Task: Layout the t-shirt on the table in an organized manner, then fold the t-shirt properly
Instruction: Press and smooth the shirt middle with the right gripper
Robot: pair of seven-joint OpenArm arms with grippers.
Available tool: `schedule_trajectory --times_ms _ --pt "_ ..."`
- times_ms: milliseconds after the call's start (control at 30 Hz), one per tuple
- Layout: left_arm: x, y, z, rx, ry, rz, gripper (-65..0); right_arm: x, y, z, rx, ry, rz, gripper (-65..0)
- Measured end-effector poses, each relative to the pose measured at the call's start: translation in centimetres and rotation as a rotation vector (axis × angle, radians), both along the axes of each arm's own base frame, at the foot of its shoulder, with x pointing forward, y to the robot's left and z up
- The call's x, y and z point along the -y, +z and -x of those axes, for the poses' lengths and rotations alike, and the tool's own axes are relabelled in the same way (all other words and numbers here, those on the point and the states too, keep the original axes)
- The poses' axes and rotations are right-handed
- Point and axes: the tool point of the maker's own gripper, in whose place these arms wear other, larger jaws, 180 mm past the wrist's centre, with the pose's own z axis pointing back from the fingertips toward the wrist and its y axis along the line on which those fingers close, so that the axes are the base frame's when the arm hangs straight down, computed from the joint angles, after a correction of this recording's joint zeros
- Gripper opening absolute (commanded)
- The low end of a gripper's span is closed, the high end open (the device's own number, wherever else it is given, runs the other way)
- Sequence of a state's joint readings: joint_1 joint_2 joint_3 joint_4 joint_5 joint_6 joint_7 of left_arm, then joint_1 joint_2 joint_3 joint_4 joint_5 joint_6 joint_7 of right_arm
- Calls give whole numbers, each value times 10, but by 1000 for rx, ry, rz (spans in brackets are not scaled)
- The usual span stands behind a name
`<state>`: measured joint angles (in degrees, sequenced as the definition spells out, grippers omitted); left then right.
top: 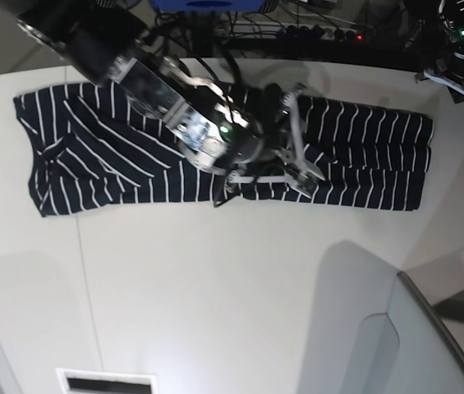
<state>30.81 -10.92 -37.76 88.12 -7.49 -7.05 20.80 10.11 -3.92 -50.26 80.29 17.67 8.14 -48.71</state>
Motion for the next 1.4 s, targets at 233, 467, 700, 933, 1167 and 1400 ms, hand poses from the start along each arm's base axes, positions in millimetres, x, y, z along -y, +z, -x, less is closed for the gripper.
schedule_trajectory --times_ms 233,467,700,933,1167,1400 --pt "0 0 0 1 1 -1 -650 -7 -29 -14 -18 -37 2 -429" --pt "-1 1 0 1 0 -4 -650 -4 -36 -21 -13 -47 11 -429" --pt "0 0 -1 0 -3 -2 -650 -3 -47 0 -60 -45 16 -429" --pt "0 0 -1 -1 -2 -2 -650 -3 -50 5 -71 -48 13 -434" --pt "0 0 -1 -1 -2 -1 -650 -1 -50 3 -67 -49 18 -632" --pt "0 0 -1 0 -1 -2 -650 -4 -48 19 -97 -35 16 -648"
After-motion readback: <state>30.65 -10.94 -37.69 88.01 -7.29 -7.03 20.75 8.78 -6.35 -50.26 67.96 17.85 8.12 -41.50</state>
